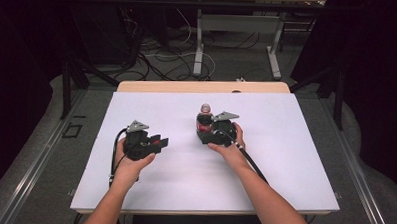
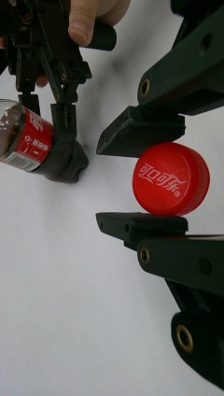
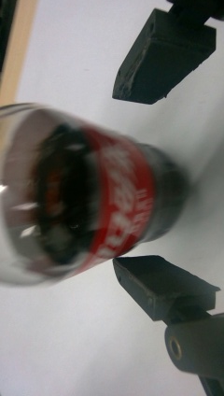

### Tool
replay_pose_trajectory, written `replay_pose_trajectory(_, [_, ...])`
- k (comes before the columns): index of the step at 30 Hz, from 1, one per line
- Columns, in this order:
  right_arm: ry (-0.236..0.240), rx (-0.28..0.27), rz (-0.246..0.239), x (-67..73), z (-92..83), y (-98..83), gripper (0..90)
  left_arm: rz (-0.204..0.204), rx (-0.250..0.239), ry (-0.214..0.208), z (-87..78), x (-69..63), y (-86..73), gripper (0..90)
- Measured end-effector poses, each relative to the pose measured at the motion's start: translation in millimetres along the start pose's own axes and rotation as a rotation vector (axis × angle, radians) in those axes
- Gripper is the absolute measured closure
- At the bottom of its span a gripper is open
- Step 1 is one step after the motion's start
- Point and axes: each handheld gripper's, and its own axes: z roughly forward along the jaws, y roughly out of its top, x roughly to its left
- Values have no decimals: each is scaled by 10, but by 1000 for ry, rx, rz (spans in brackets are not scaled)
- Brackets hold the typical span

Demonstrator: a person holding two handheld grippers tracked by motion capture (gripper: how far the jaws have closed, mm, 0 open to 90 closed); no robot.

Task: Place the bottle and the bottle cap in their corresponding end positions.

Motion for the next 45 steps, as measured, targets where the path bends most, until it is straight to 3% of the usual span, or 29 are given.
replay_pose_trajectory(2, [-19,24,7,-20,-47,-51,145,18,26,-13,48,-28,-13,613])
replay_pose_trajectory(3, [-21,33,11,-33,-79,-77,130,13,14,-13,93,-59,-29,613])
replay_pose_trajectory(8, [-16,62,17,-96,-254,-178,50,57,50,-43,254,-186,-61,613])
replay_pose_trajectory(10, [-18,66,-14,-125,-335,-215,5,65,53,-64,325,-248,-75,613])
replay_pose_trajectory(15, [-55,88,-46,-150,-524,-283,0,84,76,-99,488,-408,-100,613])
replay_pose_trajectory(16, [-61,84,-45,-153,-560,-299,0,103,78,-109,523,-429,-102,613])
replay_pose_trajectory(25, [-58,59,-15,-209,-865,-444,0,129,86,-151,832,-669,-165,613])
replay_pose_trajectory(28, [-57,53,-12,-233,-919,-474,0,161,86,-156,912,-703,-183,613])
replay_pose_trajectory(30, [-61,54,2,-244,-943,-492,0,146,95,-164,957,-743,-207,613])
replay_pose_trajectory(33, [-34,57,25,-256,-956,-523,0,168,90,-169,1020,-791,-247,613])
replay_pose_trajectory(45, [-39,42,18,-290,-1012,-551,0,213,115,-158,1165,-884,-374,612])
